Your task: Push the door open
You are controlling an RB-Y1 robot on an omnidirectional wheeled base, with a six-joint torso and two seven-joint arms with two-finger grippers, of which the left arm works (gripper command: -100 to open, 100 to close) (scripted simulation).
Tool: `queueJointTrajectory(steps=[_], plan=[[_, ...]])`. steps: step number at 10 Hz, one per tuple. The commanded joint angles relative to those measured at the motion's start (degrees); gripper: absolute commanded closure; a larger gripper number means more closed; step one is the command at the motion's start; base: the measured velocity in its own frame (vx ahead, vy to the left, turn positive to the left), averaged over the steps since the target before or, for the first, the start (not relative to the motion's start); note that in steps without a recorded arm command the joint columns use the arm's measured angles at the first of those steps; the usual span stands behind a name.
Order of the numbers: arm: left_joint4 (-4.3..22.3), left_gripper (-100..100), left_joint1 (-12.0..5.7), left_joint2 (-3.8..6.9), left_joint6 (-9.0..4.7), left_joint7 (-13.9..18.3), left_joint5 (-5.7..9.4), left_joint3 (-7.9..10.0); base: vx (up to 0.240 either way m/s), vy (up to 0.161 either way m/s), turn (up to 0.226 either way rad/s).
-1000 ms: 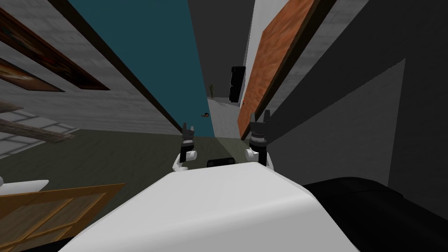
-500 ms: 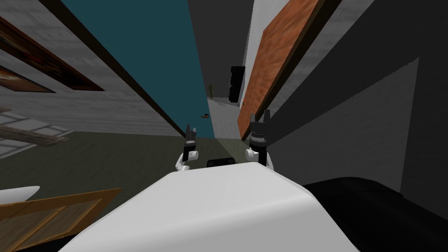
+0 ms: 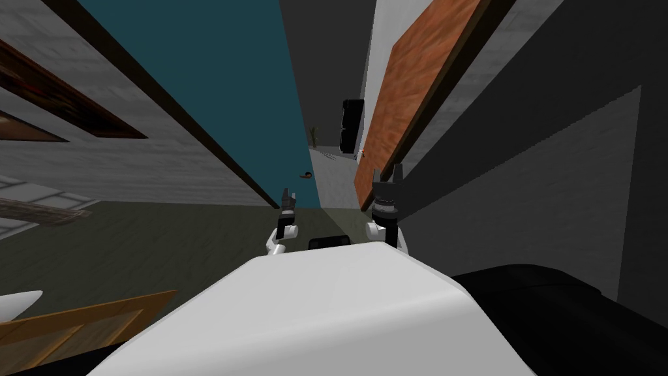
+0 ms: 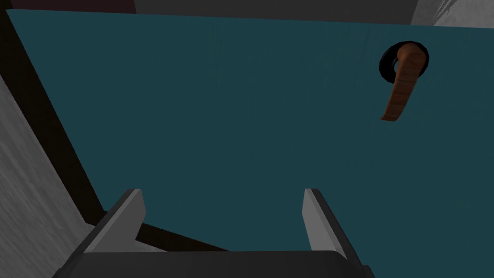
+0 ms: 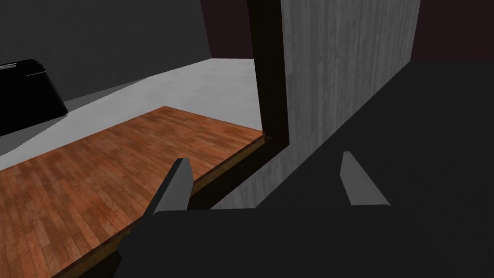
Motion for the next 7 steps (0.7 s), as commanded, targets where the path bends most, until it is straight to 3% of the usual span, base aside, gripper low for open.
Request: queueJointTrajectory(steps=[1, 6, 7], plan=[[2.13, -100, -0.64, 0.01, -0.41, -0.10, 0.02, -0.06, 0.066, 0.038, -0.017], [10.17, -100, -3.82, -0.08, -1.89, -0.62, 0.07, -0.51, 0.066, 0.034, -0.027], [10.53, -100, -3.82, -0.08, -1.89, -0.62, 0.07, -0.51, 0.057, 0.038, -0.013]])
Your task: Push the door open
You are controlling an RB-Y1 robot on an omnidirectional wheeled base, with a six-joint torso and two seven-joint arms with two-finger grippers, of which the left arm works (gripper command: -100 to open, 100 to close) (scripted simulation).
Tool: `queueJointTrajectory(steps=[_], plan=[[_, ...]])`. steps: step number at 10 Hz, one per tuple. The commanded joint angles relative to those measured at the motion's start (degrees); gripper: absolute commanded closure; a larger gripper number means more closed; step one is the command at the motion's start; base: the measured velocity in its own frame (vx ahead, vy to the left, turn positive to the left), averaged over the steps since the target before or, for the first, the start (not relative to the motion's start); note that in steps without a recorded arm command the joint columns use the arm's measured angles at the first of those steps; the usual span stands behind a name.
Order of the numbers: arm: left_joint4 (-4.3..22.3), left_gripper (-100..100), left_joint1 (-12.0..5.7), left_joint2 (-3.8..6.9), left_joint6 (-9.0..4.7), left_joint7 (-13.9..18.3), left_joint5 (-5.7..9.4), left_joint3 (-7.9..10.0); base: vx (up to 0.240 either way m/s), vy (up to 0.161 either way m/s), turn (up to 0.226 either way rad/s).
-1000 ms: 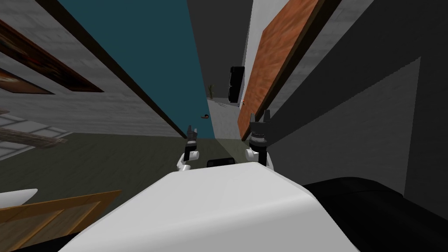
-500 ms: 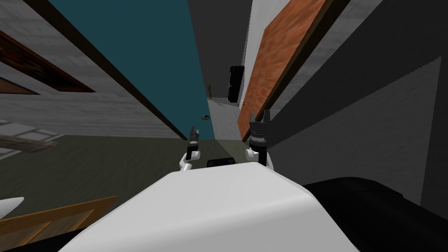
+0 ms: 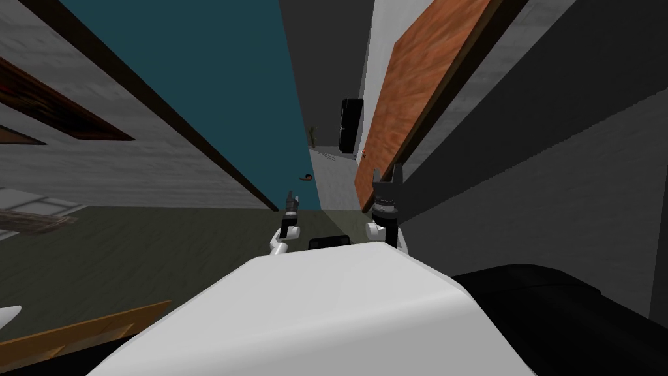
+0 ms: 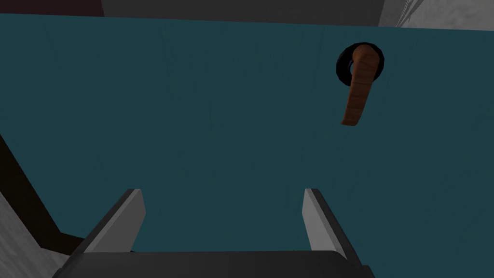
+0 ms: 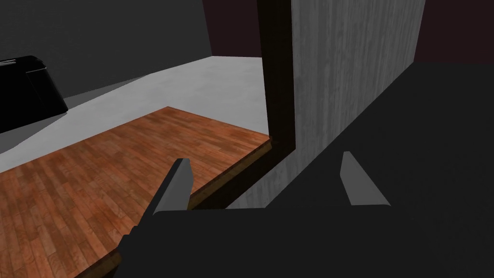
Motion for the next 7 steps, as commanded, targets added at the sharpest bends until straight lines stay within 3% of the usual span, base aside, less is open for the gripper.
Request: queueJointTrajectory(steps=[1, 4, 5, 7], plan=[[2.71, -100, -1.05, -0.08, -0.51, -0.21, 0.02, -0.10, 0.051, 0.035, -0.020], [8.19, -100, -3.30, -0.26, -1.54, -0.58, 0.06, -0.42, 0.086, 0.049, -0.035], [8.63, -100, -3.30, -0.26, -1.54, -0.58, 0.06, -0.42, 0.067, 0.048, -0.013], [12.05, -100, -4.66, -0.43, -2.17, -0.80, 0.09, -0.61, 0.064, 0.028, -0.027]])
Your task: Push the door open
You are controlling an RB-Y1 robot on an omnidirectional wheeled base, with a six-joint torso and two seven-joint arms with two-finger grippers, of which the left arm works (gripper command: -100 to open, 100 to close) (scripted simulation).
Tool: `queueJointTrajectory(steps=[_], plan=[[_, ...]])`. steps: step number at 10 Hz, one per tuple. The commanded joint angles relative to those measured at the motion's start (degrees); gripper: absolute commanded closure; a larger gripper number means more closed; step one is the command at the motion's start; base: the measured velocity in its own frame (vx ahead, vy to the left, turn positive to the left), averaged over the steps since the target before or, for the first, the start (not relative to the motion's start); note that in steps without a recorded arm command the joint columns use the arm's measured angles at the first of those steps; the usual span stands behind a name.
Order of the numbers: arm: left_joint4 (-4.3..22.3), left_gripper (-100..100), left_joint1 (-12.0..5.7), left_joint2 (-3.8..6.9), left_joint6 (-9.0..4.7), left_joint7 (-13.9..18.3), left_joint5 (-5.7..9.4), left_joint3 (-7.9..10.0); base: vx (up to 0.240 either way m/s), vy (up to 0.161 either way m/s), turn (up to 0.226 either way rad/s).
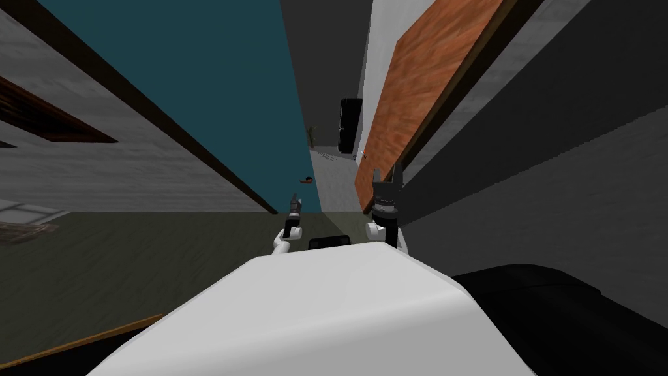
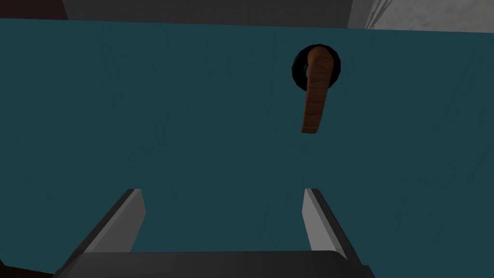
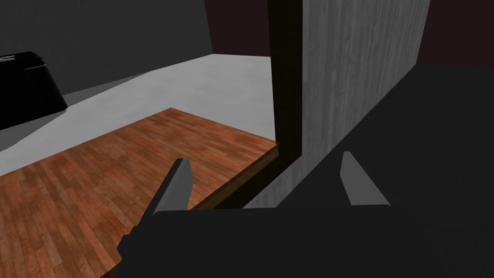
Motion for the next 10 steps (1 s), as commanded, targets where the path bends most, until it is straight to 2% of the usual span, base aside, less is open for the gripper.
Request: queueJointTrajectory(steps=[1, 2, 3, 7, 10], plan=[[2.86, -100, -1.12, -0.25, -0.50, -0.29, 0.00, -0.15, 0.100, 0.046, -0.033], [4.76, -100, -1.80, -0.34, -0.81, -0.40, 0.02, -0.24, 0.099, 0.051, -0.030], [4.76, -100, -1.80, -0.34, -0.81, -0.40, 0.02, -0.24, 0.056, 0.039, -0.010], [10.91, -100, -4.13, -0.76, -1.89, -0.78, 0.06, -0.57, 0.069, 0.040, -0.025], [14.59, -100, -5.53, -1.09, -2.54, -1.01, 0.09, -0.77, 0.089, 0.045, -0.021]])
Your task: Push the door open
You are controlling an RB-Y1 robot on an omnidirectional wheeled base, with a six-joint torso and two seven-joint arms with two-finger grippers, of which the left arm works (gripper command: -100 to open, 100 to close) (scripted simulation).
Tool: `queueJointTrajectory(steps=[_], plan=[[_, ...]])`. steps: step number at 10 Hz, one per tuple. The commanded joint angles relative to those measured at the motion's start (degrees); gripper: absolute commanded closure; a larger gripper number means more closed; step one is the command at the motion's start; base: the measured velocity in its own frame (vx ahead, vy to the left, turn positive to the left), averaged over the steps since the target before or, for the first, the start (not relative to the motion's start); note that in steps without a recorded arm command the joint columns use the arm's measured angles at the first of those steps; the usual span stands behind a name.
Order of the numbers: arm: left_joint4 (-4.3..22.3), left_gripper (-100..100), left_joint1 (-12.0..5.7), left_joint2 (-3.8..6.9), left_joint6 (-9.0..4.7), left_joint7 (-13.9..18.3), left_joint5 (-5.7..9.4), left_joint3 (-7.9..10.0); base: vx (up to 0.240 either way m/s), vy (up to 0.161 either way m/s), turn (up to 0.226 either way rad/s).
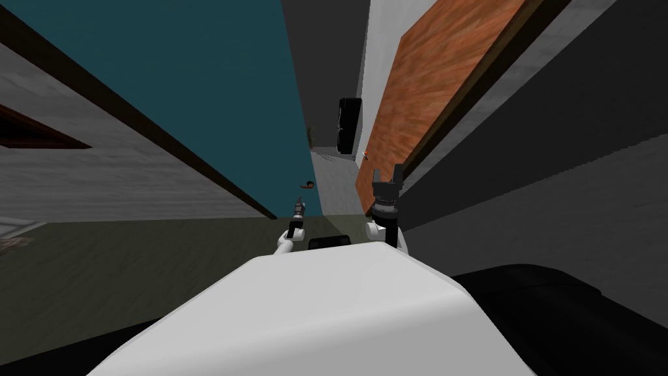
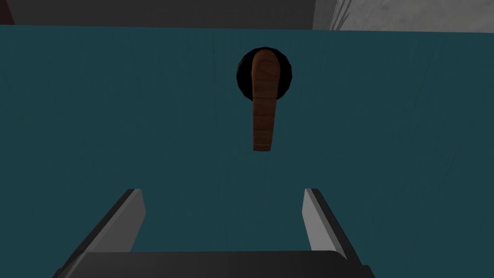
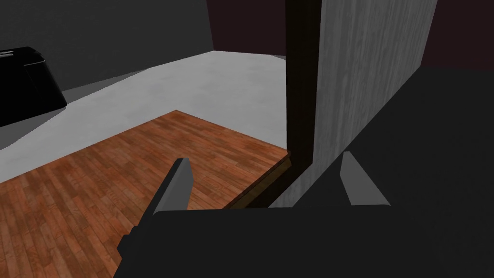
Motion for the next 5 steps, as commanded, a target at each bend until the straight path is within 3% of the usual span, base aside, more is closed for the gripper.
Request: queueJointTrajectory(steps=[1, 2, 5], plan=[[2.18, -100, -0.89, -0.27, -0.42, -0.23, 0.02, -0.07, 0.070, 0.042, -0.026], [4.73, -100, -1.86, -0.55, -0.87, -0.38, 0.04, -0.21, 0.112, 0.044, -0.041], [6.43, -100, -2.50, -0.76, -1.16, -0.49, 0.05, -0.30, 0.069, 0.032, -0.010]])
